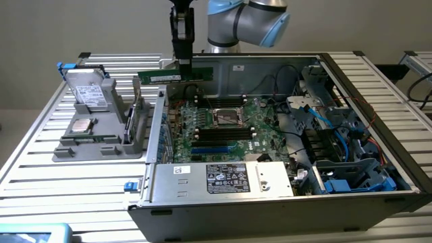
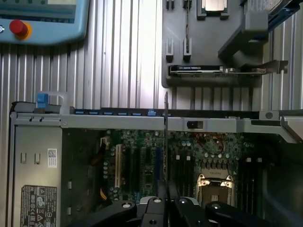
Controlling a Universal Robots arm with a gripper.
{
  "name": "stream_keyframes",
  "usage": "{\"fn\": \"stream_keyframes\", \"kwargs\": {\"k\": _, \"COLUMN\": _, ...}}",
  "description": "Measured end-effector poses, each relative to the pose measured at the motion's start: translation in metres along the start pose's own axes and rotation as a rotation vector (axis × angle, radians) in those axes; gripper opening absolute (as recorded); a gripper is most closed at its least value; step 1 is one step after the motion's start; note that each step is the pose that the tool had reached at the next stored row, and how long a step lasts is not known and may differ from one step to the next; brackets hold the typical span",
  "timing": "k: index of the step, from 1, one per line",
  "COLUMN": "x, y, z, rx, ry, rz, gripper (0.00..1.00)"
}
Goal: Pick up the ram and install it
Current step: 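Pick up the ram and move it above insertion slot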
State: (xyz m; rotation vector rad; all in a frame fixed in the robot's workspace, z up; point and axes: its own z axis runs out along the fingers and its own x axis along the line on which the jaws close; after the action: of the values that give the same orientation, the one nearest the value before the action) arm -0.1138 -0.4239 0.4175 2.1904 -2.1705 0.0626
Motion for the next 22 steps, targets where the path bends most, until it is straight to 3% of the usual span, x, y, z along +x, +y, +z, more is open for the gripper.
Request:
{"fn": "stream_keyframes", "kwargs": {"k": 12, "x": -0.001, "y": -0.0537, "z": 0.0012, "rx": 0.0, "ry": 0.0, "rz": 0.0, "gripper": 0.13}}
{"fn": "stream_keyframes", "kwargs": {"k": 22, "x": -0.006, "y": -0.0781, "z": 0.0054, "rx": -0.0006, "ry": -0.0001, "rz": 0.009, "gripper": 0.13}}
